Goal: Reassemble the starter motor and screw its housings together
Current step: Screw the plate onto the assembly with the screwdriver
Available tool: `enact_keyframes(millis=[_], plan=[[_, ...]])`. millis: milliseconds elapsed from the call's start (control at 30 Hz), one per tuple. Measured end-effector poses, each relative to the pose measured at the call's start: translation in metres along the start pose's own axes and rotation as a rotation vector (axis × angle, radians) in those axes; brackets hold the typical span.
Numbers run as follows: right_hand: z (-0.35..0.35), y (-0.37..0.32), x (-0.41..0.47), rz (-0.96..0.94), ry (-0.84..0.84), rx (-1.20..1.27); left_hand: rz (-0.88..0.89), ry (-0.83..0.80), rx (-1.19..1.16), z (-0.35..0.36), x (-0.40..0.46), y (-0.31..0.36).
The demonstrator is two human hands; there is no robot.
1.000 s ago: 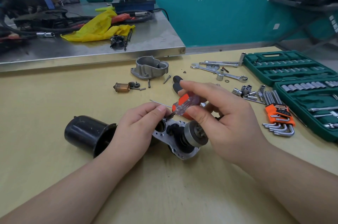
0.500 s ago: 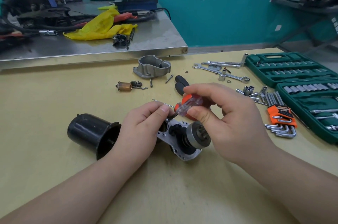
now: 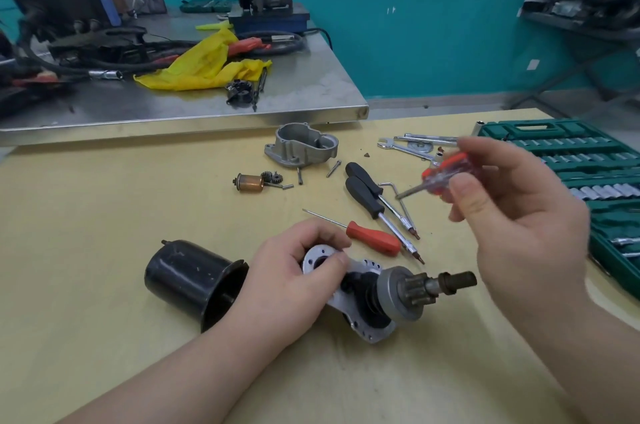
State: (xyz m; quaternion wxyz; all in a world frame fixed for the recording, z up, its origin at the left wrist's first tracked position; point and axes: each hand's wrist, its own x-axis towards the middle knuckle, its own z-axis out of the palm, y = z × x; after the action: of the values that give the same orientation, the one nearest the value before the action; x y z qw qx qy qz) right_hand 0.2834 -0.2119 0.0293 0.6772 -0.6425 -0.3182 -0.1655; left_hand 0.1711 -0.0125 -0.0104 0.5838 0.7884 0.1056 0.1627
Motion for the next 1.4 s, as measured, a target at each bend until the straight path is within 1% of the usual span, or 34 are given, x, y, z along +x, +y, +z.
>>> enact_keyframes(millis=[67, 167, 233, 333, 433, 533, 600, 667, 767, 833, 933, 1000, 1067, 1133, 1233, 1267, 1333, 1400], plan=[[-0.008, 0.02, 0.013, 0.083, 0.054, -0.139, -0.02, -0.005, -0.019, 0.0, 0.001, 0.0], [-0.015, 0.054, 0.023, 0.225, 0.023, -0.322, -0.011, -0.007, -0.022, 0.0, 0.001, 0.001], [-0.016, 0.07, 0.024, 0.288, -0.048, -0.485, -0.019, -0.011, -0.032, 0.0, 0.001, 0.001], [-0.011, 0.082, 0.025, 0.273, -0.24, -0.695, -0.033, -0.017, -0.03, -0.001, 0.001, 0.003], [-0.008, 0.081, 0.024, 0.287, -0.383, -0.787, -0.017, -0.026, -0.023, -0.002, 0.001, 0.006], [-0.007, 0.075, 0.022, 0.241, -0.411, -0.869, -0.028, -0.056, -0.042, -0.004, 0.001, 0.004], [-0.001, 0.063, 0.028, 0.204, -0.387, -0.82, -0.025, -0.068, -0.032, -0.005, 0.002, 0.003], [0.013, 0.045, 0.044, 0.166, -0.418, -0.703, -0.02, -0.077, -0.027, -0.005, 0.002, 0.003], [0.056, 0.025, 0.077, 0.045, -0.591, -0.64, -0.011, -0.072, 0.007, -0.005, 0.002, 0.003], [0.096, 0.024, 0.094, -0.017, -0.761, -0.653, -0.006, -0.06, 0.026, -0.005, 0.002, 0.004], [0.16, 0.041, 0.101, -0.018, -1.037, -0.766, -0.003, -0.054, 0.034, -0.005, 0.0, 0.005], [0.191, 0.057, 0.097, -0.066, -1.143, -0.85, 0.01, -0.052, 0.037, -0.005, -0.001, 0.005], [0.207, 0.071, 0.089, -0.125, -1.205, -0.926, 0.034, -0.045, 0.05, -0.005, -0.001, 0.004], [0.21, 0.082, 0.08, -0.177, -1.216, -0.981, 0.059, -0.05, 0.059, -0.005, -0.001, 0.002], [0.201, 0.084, 0.07, -0.213, -1.21, -0.932, 0.079, -0.065, 0.05, -0.005, -0.001, -0.001], [0.196, 0.082, 0.071, -0.209, -1.183, -0.902, 0.081, -0.066, 0.048, -0.005, 0.0, -0.002], [0.19, 0.079, 0.082, -0.147, -1.05, -0.875, 0.073, -0.064, 0.045, -0.003, 0.001, -0.003], [0.189, 0.081, 0.1, -0.101, -0.954, -0.973, 0.063, -0.061, 0.039, -0.002, 0.002, -0.005]])
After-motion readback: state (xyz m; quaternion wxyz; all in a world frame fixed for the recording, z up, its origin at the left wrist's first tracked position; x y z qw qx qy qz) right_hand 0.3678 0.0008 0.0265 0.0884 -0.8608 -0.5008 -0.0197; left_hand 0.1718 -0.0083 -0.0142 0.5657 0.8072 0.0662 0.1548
